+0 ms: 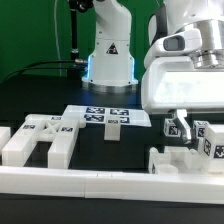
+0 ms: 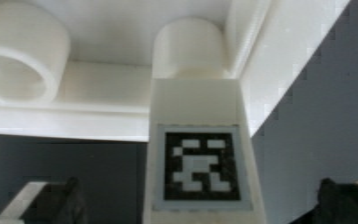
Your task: Assemble chair
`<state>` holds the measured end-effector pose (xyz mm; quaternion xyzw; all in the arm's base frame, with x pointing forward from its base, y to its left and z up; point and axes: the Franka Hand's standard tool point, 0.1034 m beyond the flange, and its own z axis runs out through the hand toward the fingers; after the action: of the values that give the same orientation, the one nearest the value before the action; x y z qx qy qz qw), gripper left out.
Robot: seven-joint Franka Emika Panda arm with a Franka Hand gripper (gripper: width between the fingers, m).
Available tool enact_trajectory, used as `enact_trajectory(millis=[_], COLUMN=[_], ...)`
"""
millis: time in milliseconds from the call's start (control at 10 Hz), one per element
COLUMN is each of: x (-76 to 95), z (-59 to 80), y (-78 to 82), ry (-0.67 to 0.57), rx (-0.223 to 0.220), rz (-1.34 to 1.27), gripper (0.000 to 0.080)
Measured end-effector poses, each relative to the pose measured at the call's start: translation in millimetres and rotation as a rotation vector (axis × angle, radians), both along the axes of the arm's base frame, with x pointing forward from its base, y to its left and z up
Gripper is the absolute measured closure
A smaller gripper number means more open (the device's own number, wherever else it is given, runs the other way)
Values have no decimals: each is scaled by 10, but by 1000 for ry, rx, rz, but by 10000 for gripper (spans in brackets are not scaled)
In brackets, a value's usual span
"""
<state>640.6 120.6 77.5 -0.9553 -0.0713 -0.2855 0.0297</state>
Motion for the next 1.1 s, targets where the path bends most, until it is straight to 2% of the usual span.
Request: enact_trajectory(millis=[200,300,400,500,600,800,1000,1100], x=[119,115,113,176,101,76,39,27], z=[152,114,74,100,50,85,11,5], y=[-11,-18,5,-8,-3,37,10,47], ry=[34,87,204,224,319,474,647,737], rx=[2,0,-5,-6,-3,-11,-24,-32], rz=[-1,-1,8,6,-3,13,12,3], gripper=[150,150,150,150,150,150,150,150])
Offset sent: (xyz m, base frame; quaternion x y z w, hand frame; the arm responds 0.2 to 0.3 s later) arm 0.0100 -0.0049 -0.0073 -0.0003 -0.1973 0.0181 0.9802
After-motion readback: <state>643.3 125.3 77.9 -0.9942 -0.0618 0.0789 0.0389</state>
